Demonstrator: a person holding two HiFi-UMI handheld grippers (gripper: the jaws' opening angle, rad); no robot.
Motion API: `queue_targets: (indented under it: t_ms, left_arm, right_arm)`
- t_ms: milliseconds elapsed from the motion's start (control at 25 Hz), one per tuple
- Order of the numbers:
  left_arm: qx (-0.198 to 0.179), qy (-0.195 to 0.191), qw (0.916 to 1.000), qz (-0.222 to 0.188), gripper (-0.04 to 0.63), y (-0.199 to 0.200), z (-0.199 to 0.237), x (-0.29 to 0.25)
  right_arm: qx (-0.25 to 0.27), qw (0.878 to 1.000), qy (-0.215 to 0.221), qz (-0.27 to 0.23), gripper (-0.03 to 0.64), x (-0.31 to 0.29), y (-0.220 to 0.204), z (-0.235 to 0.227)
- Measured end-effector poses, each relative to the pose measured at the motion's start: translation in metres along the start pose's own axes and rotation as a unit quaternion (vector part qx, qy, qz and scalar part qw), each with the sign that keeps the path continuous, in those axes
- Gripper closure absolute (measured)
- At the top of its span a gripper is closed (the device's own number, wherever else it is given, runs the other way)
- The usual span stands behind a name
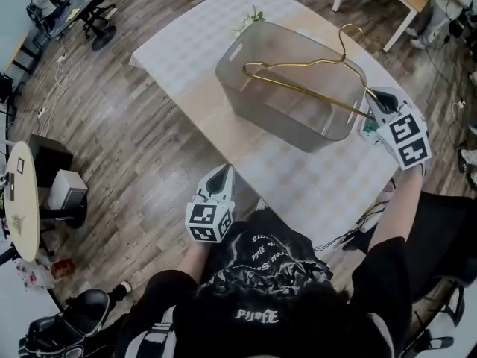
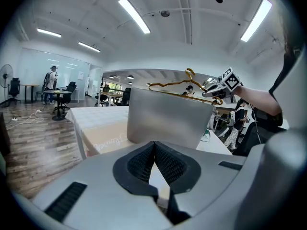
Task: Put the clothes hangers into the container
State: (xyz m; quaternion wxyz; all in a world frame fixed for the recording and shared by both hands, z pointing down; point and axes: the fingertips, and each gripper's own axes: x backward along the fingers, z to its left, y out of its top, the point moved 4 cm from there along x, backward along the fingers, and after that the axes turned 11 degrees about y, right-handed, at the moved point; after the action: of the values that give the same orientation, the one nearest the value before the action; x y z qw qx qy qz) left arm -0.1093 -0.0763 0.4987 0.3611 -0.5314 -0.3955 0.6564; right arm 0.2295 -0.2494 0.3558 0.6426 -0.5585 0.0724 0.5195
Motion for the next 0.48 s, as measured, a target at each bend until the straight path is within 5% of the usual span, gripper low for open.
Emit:
queue_targets:
  t_ms: [480]
  left_arm:
    - [-0.007, 0.003, 0.9998, 0.018, 0.575, -0.003, -0.005, -0.012]
  right_arm:
    - [0.012, 0.999, 0.040, 0.018, 0.607, -0.045, 0.001, -0.001]
